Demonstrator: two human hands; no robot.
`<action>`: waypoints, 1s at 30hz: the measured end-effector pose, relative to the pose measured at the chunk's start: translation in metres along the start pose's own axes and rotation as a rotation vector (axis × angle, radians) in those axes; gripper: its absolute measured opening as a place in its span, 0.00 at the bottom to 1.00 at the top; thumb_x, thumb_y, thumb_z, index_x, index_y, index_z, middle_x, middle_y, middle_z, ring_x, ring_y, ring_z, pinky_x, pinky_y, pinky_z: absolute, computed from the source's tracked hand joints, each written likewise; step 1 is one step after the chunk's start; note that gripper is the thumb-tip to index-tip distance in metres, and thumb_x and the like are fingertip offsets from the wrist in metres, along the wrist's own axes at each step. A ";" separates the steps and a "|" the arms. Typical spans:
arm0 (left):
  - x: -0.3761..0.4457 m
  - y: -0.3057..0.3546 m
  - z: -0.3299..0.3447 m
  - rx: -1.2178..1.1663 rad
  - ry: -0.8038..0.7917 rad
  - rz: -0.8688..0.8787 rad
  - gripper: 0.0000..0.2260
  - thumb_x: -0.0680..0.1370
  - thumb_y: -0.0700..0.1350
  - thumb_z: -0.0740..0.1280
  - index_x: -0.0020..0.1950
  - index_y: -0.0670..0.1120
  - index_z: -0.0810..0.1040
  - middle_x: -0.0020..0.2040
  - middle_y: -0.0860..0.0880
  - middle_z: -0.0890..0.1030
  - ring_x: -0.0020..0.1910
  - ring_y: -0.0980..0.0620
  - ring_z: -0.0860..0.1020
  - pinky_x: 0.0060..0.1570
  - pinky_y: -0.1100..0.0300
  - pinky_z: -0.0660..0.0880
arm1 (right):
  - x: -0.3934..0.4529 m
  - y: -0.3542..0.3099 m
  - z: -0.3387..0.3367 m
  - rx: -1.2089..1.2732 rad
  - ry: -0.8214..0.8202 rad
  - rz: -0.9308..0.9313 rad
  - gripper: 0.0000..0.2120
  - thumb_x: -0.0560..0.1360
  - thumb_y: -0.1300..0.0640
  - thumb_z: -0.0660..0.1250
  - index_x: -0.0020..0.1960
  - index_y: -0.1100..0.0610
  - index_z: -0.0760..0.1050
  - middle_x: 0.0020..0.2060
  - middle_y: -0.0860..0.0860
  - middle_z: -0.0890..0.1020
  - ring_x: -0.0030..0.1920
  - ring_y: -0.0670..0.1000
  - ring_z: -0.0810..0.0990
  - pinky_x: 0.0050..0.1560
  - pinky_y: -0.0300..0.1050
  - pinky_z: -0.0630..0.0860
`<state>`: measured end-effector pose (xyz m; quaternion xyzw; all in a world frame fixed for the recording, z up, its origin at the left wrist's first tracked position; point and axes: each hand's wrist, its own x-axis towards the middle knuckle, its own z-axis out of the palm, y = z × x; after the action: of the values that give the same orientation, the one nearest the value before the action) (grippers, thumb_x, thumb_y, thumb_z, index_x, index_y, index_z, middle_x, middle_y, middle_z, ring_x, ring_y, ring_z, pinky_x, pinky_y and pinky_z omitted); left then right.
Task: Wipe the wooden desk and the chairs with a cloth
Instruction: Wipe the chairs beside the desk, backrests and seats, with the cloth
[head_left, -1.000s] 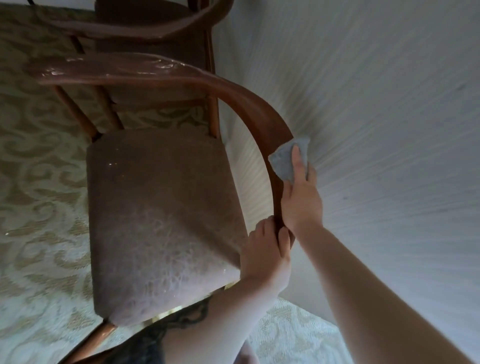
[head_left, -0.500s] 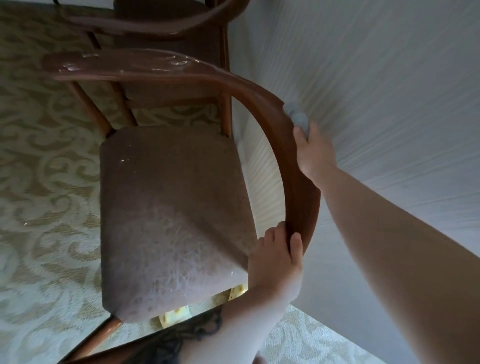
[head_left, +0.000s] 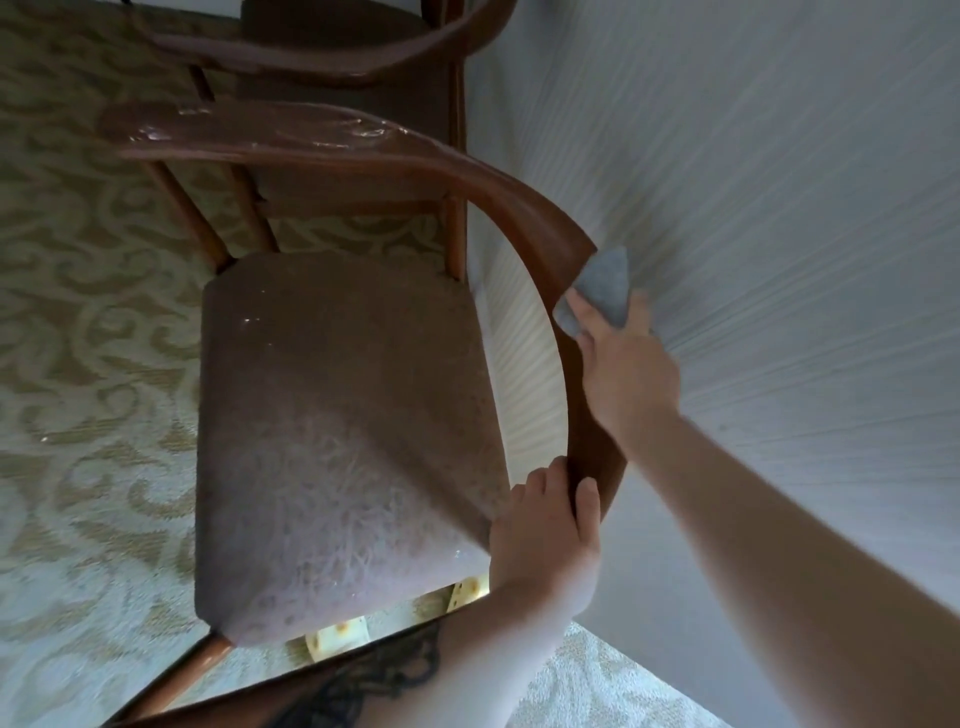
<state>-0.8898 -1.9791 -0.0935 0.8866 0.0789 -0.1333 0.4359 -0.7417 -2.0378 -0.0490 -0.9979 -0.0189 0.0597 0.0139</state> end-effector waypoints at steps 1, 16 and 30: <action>0.000 0.000 -0.001 -0.007 0.003 0.001 0.36 0.75 0.66 0.29 0.67 0.53 0.65 0.58 0.54 0.75 0.54 0.51 0.74 0.53 0.52 0.74 | 0.021 -0.001 -0.005 0.001 -0.034 -0.048 0.21 0.84 0.47 0.48 0.76 0.35 0.53 0.76 0.56 0.53 0.62 0.61 0.73 0.52 0.53 0.74; 0.002 0.002 -0.003 -0.053 -0.045 -0.045 0.27 0.73 0.63 0.35 0.57 0.54 0.67 0.53 0.54 0.74 0.51 0.51 0.73 0.49 0.48 0.75 | -0.033 0.005 0.003 0.281 0.005 0.091 0.15 0.83 0.50 0.54 0.68 0.41 0.70 0.62 0.58 0.69 0.42 0.54 0.70 0.47 0.50 0.72; 0.002 0.000 -0.003 -0.030 -0.037 -0.046 0.23 0.77 0.59 0.41 0.56 0.52 0.71 0.52 0.53 0.75 0.51 0.50 0.73 0.48 0.49 0.74 | -0.074 -0.003 0.016 0.626 0.139 0.288 0.16 0.83 0.51 0.55 0.66 0.36 0.69 0.62 0.52 0.70 0.50 0.53 0.74 0.48 0.45 0.67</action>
<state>-0.8872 -1.9763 -0.0920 0.8753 0.0932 -0.1587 0.4471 -0.8169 -2.0374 -0.0559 -0.9393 0.1424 -0.0040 0.3121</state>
